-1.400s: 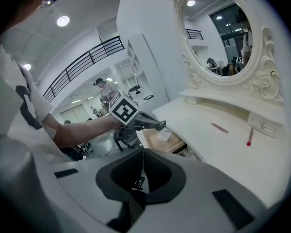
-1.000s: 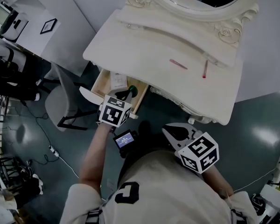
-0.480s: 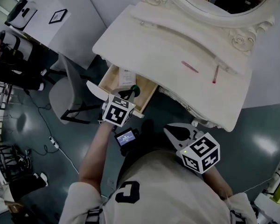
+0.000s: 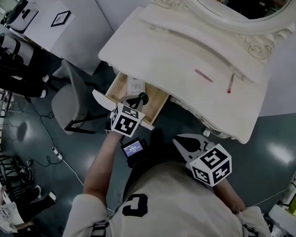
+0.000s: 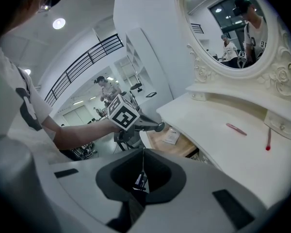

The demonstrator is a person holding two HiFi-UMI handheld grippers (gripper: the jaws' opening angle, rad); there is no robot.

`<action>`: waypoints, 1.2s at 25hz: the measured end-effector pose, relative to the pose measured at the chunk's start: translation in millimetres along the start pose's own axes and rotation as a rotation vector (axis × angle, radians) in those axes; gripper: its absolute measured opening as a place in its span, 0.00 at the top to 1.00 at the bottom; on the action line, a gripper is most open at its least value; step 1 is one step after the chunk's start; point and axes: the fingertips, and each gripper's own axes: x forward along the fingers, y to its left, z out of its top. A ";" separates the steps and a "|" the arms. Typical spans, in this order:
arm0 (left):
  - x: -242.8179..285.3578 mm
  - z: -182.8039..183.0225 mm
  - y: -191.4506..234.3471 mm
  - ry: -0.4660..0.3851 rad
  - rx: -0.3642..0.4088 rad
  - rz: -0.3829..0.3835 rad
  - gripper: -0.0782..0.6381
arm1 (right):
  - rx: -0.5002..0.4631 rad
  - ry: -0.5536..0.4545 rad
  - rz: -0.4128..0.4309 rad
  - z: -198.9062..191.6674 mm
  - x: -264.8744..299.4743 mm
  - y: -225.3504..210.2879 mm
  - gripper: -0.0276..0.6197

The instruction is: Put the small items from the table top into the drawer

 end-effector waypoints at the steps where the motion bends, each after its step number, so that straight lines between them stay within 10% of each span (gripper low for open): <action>1: 1.5 -1.2 0.7 0.004 0.004 0.000 0.81 | 0.004 0.001 -0.002 0.2 1.2 -0.7 0.91; 30: 76.2 -19.4 20.0 0.102 0.162 0.022 0.81 | 0.061 0.000 -0.078 8.7 6.9 -16.8 0.91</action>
